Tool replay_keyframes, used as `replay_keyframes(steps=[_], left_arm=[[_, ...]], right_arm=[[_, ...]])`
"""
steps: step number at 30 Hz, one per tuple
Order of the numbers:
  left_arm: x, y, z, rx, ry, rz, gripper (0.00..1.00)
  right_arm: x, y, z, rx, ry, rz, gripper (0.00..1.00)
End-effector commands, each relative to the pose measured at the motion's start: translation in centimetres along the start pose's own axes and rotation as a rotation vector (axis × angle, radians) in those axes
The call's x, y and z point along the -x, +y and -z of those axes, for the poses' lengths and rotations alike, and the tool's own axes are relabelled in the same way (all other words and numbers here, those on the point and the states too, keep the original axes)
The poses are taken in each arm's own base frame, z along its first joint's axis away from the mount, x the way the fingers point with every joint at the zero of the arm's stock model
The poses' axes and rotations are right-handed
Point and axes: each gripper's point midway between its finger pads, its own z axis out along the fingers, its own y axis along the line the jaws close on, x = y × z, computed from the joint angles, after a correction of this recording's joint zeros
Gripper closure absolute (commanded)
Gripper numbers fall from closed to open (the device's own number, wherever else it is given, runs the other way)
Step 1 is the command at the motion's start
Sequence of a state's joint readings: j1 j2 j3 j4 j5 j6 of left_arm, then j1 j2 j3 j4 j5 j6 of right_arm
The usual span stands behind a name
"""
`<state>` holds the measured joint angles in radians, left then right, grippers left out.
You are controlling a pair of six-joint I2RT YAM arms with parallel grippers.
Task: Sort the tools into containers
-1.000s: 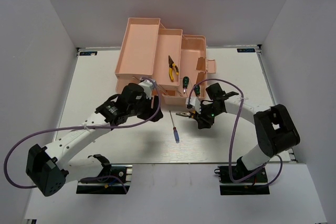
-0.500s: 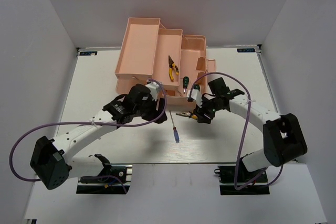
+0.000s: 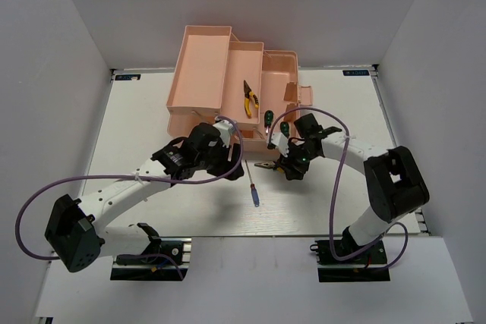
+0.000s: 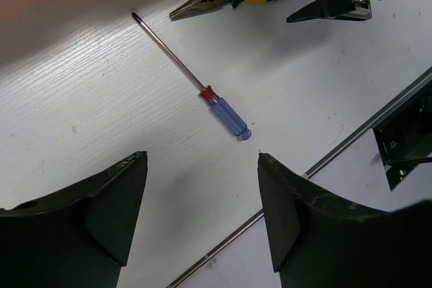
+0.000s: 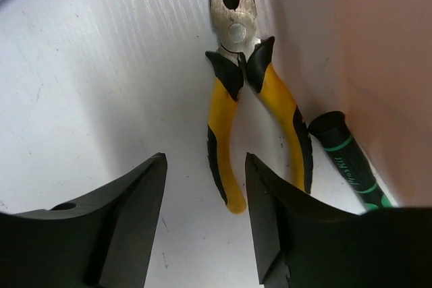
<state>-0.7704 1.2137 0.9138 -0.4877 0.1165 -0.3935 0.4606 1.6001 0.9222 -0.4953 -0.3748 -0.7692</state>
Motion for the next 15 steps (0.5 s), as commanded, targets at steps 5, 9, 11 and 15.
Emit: replay_keyframes(steps=[5,9,11,15], left_arm=[[0.2,-0.3,0.2,-0.003,-0.027,-0.001,0.23],[-0.6,0.3,-0.2,0.034,0.003,0.009,0.31],[-1.3,0.3,-0.6,0.04,0.032,0.015,0.38],[-2.1,0.3,-1.0,0.046,0.062,0.011,0.52]], right_arm=[[-1.2,-1.5,-1.3,-0.075,0.027,-0.001,0.5],[-1.9,-1.4,-1.5,-0.084,0.043,-0.025,0.73],[-2.1,-0.7,-1.3,-0.068,0.042,-0.026,0.85],[-1.1,1.8,0.3,0.02,-0.001,-0.044,1.0]])
